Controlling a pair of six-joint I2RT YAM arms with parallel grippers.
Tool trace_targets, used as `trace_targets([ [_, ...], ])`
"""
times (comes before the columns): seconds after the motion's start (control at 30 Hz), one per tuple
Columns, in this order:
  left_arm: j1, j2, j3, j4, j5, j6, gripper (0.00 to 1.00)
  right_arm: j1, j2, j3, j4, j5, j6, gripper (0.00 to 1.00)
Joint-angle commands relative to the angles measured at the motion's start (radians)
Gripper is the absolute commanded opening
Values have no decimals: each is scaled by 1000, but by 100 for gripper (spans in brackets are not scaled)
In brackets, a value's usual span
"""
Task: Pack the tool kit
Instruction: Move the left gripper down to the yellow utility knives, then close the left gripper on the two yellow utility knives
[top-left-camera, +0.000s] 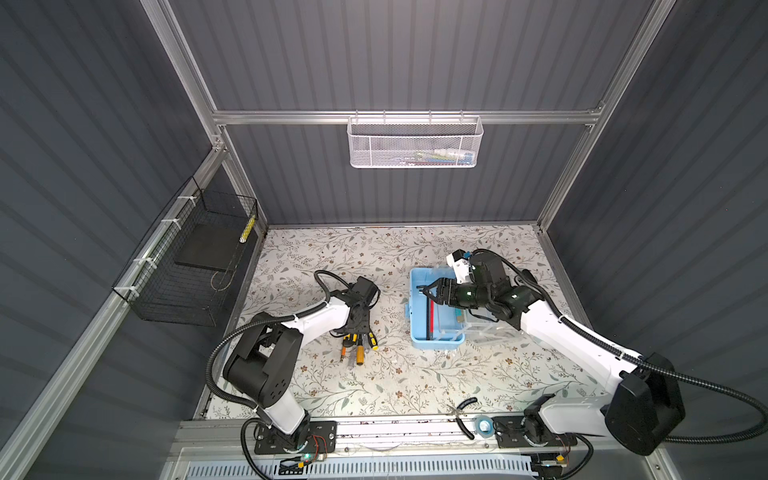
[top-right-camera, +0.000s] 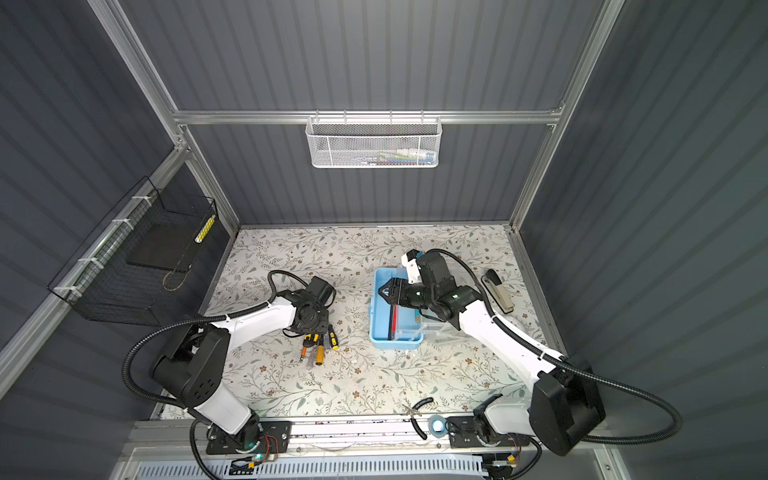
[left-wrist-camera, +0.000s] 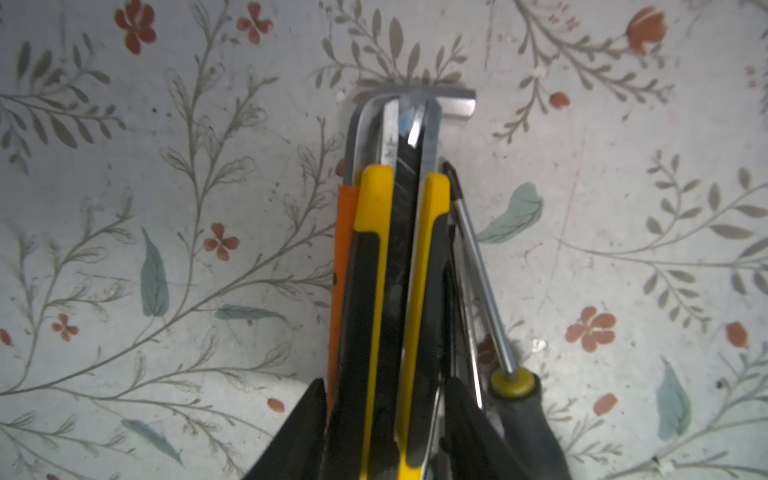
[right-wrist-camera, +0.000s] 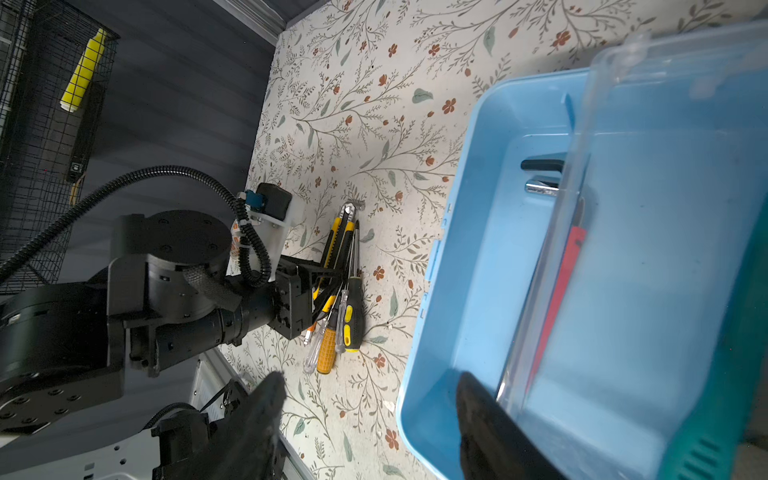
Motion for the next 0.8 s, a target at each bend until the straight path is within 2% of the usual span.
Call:
trace_targets([
  [0.0, 1, 7, -10, 10, 14, -4, 46, 4, 9, 18, -4, 16, -9, 66],
  [0.1, 1, 13, -13, 15, 21, -4, 39, 3, 15, 15, -7, 17, -7, 66],
  [0.27, 1, 17, -13, 12, 14, -7, 36, 3, 26, 12, -11, 25, -11, 66],
  [0.47, 1, 32, -15, 13, 15, -7, 37, 4, 43, 9, -9, 28, -17, 66],
  [0.77, 1, 43, -5, 10, -2, -7, 44, 2, 47, 2, -3, 30, -17, 66],
])
